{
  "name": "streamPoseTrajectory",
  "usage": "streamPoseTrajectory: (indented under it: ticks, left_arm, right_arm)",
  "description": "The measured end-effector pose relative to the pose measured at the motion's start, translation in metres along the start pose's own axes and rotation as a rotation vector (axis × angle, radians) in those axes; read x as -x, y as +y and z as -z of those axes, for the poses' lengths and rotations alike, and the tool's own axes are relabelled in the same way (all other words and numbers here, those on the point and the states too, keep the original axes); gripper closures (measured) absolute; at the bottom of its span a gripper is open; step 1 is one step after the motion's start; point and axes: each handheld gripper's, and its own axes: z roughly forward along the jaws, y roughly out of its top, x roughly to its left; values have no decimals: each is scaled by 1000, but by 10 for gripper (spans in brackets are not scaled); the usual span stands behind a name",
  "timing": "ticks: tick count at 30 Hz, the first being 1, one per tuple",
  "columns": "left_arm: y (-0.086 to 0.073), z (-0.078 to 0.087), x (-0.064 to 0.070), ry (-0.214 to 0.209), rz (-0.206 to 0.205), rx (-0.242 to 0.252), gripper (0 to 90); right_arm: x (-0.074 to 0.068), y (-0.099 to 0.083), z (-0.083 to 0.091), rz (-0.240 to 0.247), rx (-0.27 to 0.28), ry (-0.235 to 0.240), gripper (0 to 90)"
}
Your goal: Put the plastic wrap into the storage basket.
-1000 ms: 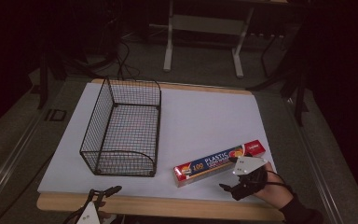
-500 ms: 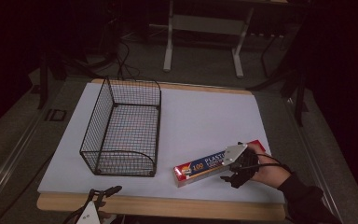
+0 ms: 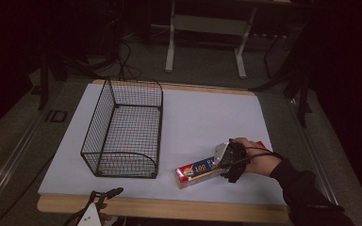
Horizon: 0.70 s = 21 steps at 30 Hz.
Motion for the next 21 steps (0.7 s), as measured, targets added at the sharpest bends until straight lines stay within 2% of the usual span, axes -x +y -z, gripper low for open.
streamPoseTrajectory:
  ticks: [5,8,10,13,18,21]
  left_arm:
    - [0,0,0,-1,-1,-2,0]
    - [0,-1,0,-2,-1,-3,1]
    - [0,-1,0,-1,-2,-4,1]
    - [-1,-1,0,-1,0,-6,1]
    - [-1,-1,-1,-3,4,-12,1]
    - [-2,-2,-1,1,6,-14,1]
  right_arm:
    - [5,6,-6,52,-55,52,170]
    - [10,10,-9,81,-93,53,171]
    - [13,13,-12,86,-107,88,183]
    - [17,16,-19,108,-159,123,213]
    - [20,20,-29,129,-179,153,236]
    - [21,21,-36,158,-201,163,230]
